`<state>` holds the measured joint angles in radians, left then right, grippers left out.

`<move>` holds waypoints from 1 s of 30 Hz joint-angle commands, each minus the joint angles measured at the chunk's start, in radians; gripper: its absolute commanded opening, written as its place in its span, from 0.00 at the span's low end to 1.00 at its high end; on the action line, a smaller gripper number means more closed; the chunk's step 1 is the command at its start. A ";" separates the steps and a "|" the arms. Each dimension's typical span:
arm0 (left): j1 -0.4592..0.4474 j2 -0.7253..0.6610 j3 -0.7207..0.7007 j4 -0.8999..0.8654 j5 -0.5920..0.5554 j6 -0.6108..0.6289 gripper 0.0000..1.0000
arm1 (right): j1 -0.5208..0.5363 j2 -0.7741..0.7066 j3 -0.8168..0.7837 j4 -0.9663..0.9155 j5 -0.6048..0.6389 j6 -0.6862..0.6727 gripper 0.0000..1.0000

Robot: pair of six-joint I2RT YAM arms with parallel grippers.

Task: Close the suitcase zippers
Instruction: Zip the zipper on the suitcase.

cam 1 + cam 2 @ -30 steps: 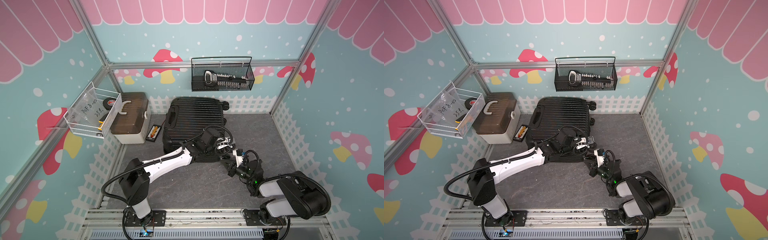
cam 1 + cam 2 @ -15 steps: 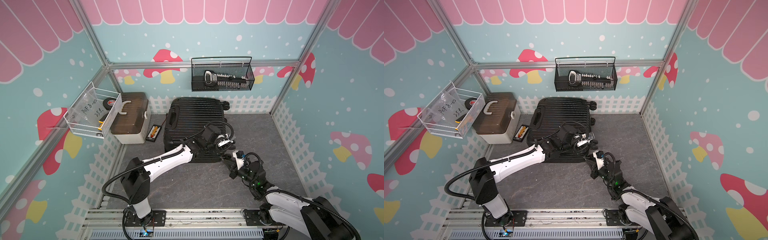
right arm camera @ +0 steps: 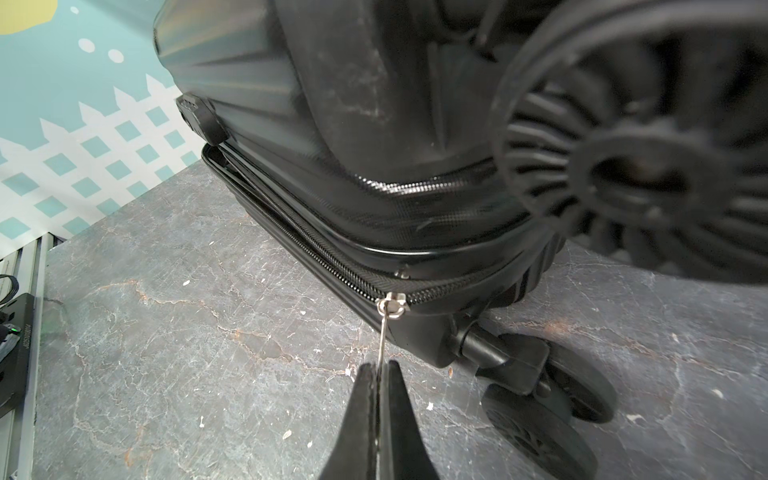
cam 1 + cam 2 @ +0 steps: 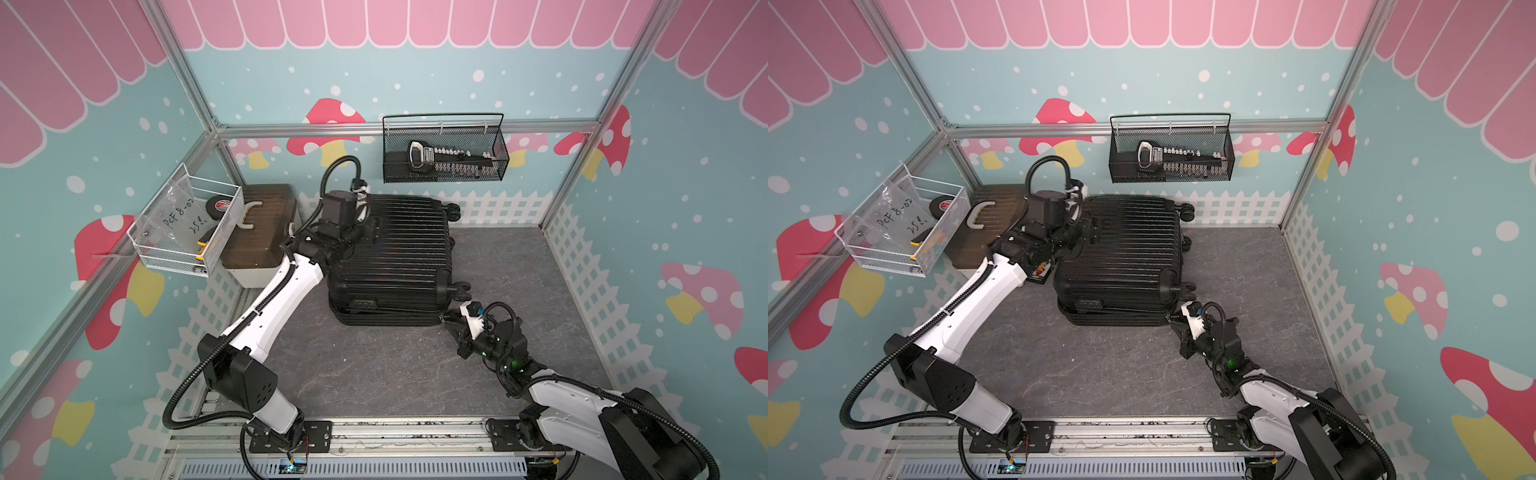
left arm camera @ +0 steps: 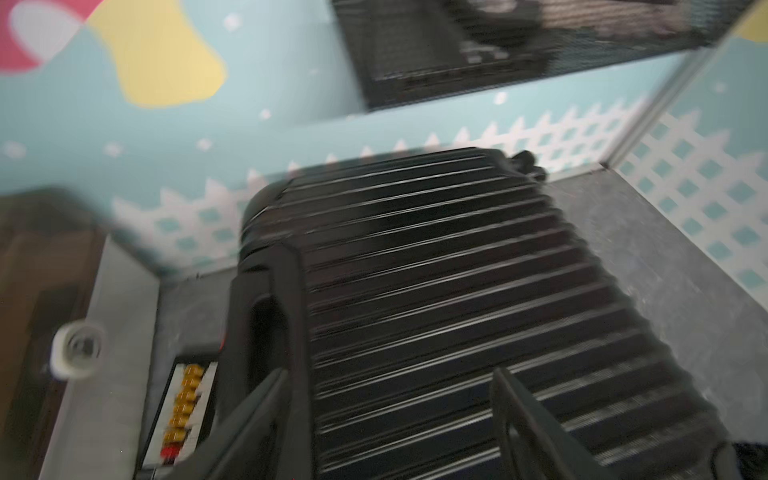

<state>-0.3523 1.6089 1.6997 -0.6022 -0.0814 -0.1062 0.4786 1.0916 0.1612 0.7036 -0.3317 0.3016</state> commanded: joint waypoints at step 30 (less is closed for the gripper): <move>0.206 0.242 0.072 -0.185 0.242 -0.369 0.27 | 0.039 0.046 0.052 -0.086 -0.004 -0.059 0.00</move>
<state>-0.1257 1.9083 1.8133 -0.8402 0.1158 -0.2760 0.4961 1.1309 0.1928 0.6605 -0.3248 0.2687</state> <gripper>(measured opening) 0.289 0.049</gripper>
